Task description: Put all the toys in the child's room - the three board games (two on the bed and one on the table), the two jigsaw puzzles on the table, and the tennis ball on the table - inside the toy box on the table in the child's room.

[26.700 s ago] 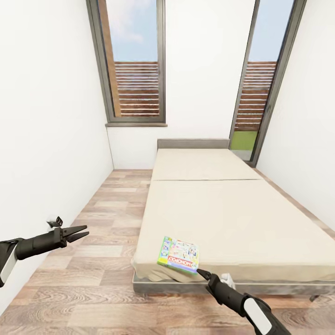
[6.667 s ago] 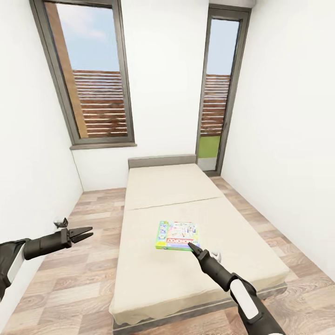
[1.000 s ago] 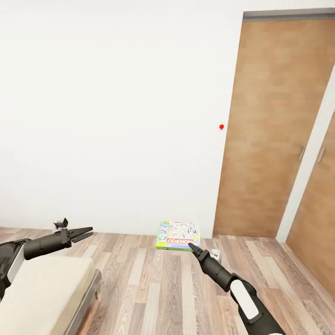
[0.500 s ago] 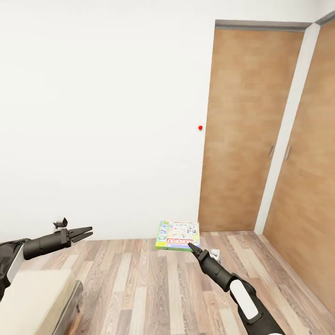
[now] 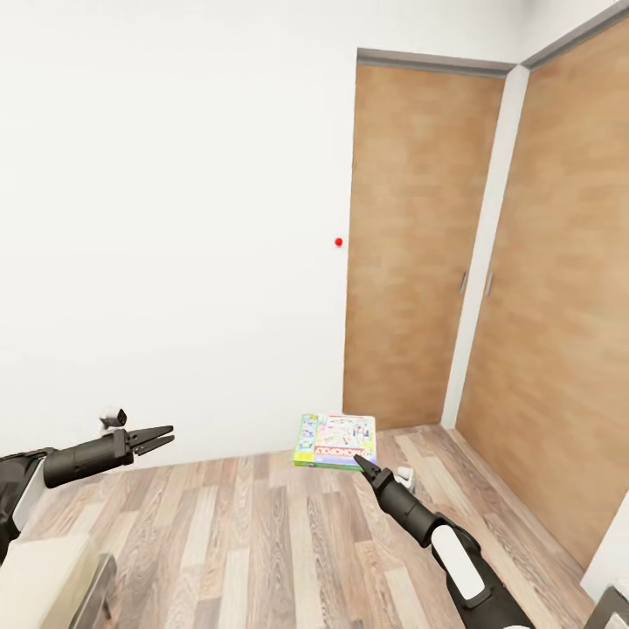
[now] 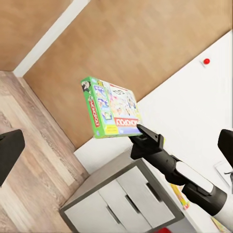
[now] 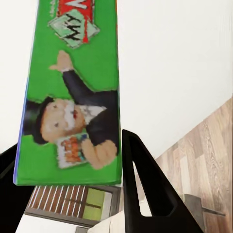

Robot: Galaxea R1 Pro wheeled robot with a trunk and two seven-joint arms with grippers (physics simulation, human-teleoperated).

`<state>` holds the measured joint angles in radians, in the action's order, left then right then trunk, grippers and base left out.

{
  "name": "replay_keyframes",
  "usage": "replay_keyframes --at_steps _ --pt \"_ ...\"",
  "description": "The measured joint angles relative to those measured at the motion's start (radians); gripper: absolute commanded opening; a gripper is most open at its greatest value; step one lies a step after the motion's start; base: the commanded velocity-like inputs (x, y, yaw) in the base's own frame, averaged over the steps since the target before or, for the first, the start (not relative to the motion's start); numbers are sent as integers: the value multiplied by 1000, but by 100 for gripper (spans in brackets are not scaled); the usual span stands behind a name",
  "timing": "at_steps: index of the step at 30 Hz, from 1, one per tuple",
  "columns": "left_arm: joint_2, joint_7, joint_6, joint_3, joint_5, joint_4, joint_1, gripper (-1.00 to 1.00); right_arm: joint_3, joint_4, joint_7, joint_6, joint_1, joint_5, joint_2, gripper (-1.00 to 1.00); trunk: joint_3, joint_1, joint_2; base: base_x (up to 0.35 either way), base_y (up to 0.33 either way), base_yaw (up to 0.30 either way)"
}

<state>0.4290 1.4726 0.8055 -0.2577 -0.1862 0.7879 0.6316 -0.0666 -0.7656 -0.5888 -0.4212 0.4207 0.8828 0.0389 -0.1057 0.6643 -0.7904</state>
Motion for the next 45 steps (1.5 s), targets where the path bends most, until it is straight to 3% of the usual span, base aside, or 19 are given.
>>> replay_keyframes --at_steps 31,45 --pt "0 -1 0 0 0 -1 0 100 -7 -5 1 13 0 2 2 -100 18 0 0 0 24 -257" --pt "0 -1 0 0 0 0 0 100 -9 -1 0 14 0 5 -5 -100 16 0 0 0 4 -54"
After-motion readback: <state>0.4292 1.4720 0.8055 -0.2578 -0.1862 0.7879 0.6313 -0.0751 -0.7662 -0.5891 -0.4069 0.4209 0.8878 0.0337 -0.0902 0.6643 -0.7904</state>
